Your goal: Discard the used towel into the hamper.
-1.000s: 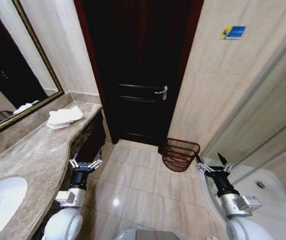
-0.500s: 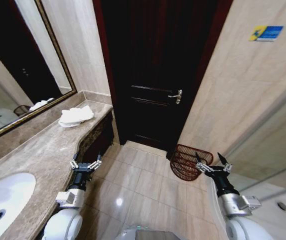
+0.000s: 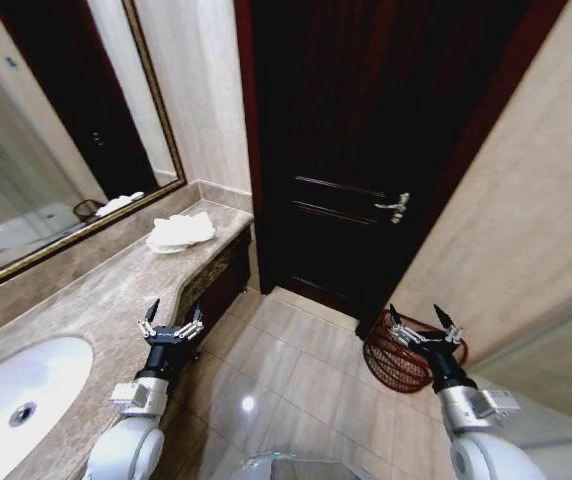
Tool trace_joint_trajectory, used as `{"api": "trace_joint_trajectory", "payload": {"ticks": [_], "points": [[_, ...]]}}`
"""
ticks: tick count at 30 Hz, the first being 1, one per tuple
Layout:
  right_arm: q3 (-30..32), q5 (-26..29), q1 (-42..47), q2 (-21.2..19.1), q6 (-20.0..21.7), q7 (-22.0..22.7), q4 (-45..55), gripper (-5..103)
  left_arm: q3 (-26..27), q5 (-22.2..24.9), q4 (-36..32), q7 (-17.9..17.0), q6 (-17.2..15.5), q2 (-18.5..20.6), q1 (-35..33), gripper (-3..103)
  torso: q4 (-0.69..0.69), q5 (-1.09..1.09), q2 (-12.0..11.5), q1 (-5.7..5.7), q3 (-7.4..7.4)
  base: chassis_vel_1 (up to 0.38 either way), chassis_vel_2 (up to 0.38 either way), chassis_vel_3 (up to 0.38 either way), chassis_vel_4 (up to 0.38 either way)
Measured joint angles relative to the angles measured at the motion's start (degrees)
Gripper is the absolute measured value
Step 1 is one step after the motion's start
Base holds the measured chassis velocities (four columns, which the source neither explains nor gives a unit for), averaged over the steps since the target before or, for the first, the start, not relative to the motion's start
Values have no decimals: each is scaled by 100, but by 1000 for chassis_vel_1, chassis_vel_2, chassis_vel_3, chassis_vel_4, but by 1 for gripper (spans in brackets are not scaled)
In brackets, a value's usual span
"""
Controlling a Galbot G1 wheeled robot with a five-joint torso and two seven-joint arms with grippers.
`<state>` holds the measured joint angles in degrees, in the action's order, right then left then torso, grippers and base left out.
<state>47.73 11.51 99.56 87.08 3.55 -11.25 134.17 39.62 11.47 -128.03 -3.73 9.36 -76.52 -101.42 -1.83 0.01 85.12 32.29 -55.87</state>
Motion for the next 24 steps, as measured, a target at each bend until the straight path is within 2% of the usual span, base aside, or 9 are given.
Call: {"api": "trace_joint_trajectory", "payload": {"ticks": [24], "points": [[-49,-24,-62,-28,98,-63,4,100,30,6,34,-34,83,-23,6,100,2,-1,0,1,0,-39,190,193,-38]]}}
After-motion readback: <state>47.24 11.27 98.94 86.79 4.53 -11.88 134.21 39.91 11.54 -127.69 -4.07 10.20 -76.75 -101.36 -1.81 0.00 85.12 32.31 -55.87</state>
